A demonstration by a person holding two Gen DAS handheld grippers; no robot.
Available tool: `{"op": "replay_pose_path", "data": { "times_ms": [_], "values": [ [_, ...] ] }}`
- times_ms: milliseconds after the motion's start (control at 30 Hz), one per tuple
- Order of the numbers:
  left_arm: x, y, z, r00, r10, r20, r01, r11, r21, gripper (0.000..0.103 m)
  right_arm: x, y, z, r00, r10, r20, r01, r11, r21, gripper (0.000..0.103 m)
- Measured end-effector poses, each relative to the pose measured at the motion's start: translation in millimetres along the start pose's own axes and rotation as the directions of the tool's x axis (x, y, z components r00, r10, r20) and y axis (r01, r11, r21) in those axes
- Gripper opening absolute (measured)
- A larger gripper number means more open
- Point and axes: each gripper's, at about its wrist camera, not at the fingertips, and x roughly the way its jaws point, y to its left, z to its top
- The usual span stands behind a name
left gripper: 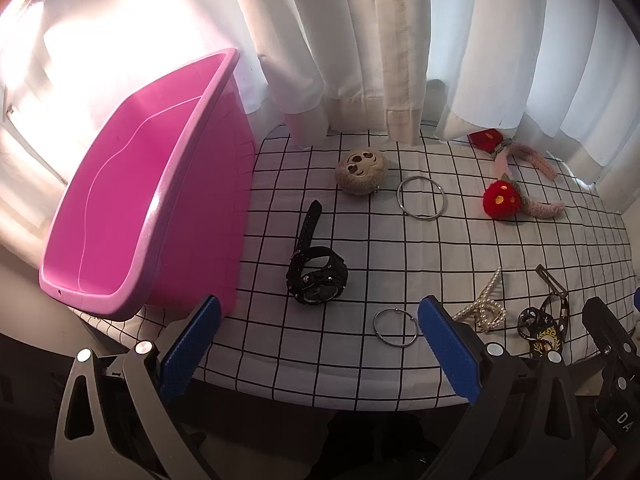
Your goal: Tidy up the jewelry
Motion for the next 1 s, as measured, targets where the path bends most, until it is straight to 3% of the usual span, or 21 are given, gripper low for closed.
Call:
{"op": "replay_pose_path", "data": {
  "times_ms": [1000],
  "values": [
    [2,-5,2,1.0,-0.003,0.003,0.003,1.0,-0.006,0.097,-3,-12,-2,1.0,0.011,-0.002,-0.011,1.0,0.016,0.094]
  ]
}}
